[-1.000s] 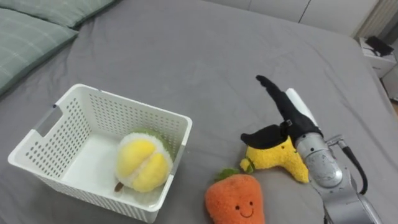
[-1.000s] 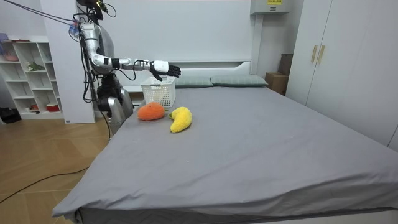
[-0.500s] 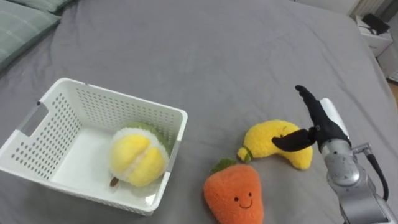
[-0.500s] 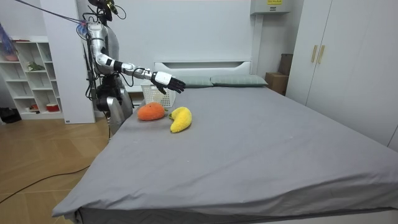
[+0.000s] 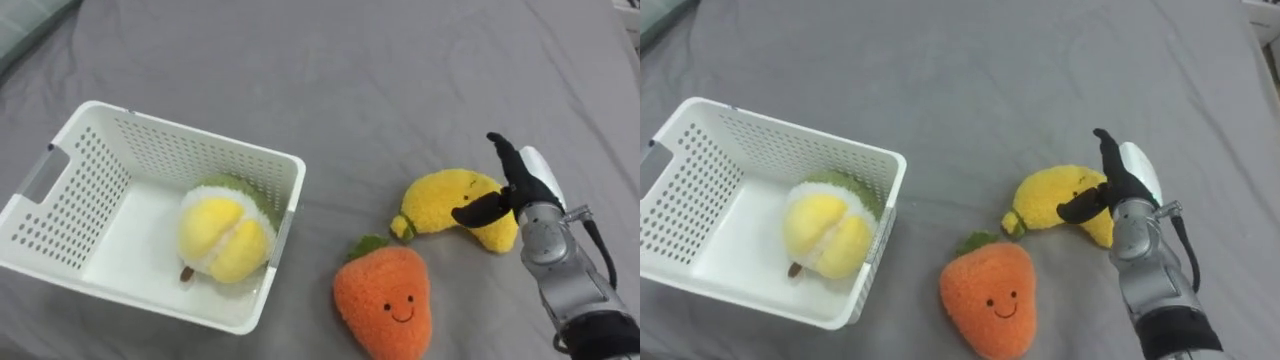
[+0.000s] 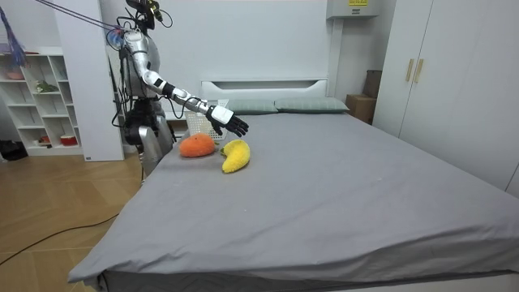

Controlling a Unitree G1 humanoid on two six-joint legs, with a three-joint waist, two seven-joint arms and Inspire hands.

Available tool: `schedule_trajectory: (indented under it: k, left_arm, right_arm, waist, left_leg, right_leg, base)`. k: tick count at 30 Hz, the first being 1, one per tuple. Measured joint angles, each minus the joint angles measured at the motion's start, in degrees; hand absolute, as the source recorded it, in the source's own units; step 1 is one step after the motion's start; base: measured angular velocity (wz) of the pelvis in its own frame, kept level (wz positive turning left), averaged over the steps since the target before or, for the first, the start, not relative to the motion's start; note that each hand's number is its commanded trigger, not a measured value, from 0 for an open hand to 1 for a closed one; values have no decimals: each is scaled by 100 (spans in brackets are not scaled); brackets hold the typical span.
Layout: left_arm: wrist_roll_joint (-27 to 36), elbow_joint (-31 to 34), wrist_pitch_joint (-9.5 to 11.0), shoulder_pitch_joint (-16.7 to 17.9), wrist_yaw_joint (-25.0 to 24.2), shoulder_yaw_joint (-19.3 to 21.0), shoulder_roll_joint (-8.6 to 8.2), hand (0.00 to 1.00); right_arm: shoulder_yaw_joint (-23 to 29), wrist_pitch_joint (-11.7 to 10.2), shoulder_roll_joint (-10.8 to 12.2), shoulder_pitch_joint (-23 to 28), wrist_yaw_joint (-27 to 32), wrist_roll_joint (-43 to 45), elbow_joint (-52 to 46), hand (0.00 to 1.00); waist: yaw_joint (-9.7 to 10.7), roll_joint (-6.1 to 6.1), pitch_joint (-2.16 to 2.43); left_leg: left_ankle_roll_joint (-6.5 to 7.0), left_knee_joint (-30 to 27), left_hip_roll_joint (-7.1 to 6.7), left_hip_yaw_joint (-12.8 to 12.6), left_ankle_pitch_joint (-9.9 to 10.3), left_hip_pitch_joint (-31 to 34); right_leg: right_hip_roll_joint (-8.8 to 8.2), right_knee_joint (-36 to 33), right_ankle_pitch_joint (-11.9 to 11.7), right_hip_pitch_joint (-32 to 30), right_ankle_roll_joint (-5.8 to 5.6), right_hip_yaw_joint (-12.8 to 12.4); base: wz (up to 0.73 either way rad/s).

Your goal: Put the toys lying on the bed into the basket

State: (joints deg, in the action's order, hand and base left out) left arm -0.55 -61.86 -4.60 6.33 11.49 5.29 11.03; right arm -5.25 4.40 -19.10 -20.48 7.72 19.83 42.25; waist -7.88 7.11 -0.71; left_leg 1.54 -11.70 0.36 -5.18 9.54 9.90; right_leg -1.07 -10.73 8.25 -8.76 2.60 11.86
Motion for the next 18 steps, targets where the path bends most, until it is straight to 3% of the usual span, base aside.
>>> schedule_trajectory:
  k: [11, 18]
  left_arm:
    - [247, 10, 143, -31, -187, -252, 32, 0]
    - [291, -6, 129, -32, -200, -251, 113, 0]
  right_arm:
    - [-163, -174, -136, -408, 154, 73, 1018, 0]
    - [-255, -198, -274, -603, 214, 85, 1826, 0]
  waist:
    - [-56, -84, -58]
    - [-263, -90, -67]
  left_leg:
    - [-1, -124, -21, 237, -22, 340]
    - [5, -130, -47, 353, -53, 433]
  right_leg:
    - [-27, -2, -19, -179, 18, 281]
    - [-52, 0, -18, -231, 18, 398]
  base:
    - [13]
    - [7]
